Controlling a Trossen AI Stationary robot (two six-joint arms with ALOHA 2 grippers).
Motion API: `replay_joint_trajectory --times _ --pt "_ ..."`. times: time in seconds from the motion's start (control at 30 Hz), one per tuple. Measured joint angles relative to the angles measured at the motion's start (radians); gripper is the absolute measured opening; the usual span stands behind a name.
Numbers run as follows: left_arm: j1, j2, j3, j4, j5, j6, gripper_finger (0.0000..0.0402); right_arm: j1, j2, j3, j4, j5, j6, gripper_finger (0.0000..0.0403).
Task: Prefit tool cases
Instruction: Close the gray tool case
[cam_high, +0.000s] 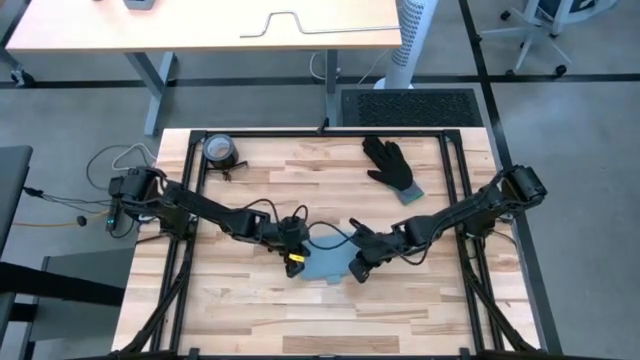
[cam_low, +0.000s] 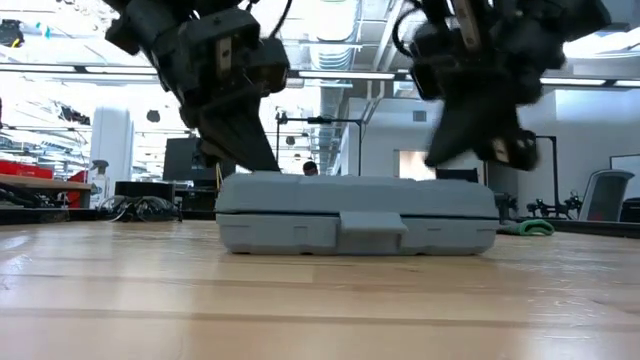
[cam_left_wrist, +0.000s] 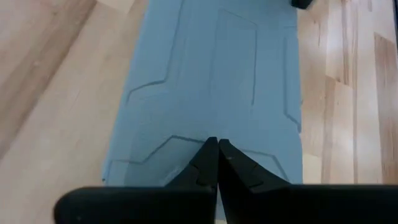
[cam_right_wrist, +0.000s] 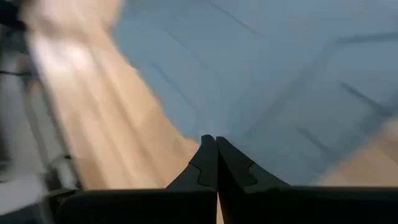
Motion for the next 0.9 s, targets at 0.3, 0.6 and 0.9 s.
replay_joint_trajectory --times 0.3,0.6,0.9 --pt "-0.023 -0.168 -0.068 -0.021 -0.083 -0.052 0.0000 -0.050 0.001 0.001 0.442 0.001 -0.070 0.0000" --pt "-0.101 -0.225 -0.352 0.494 -0.118 -0.286 0.0000 -0.103 0.028 -0.001 0.282 -0.007 -0.079 0.0000" --pt "-0.114 -0.254 -0.392 0.629 -0.152 -0.306 0.0000 -0.105 0.160 -0.003 0.391 -0.118 -0.036 0.0000"
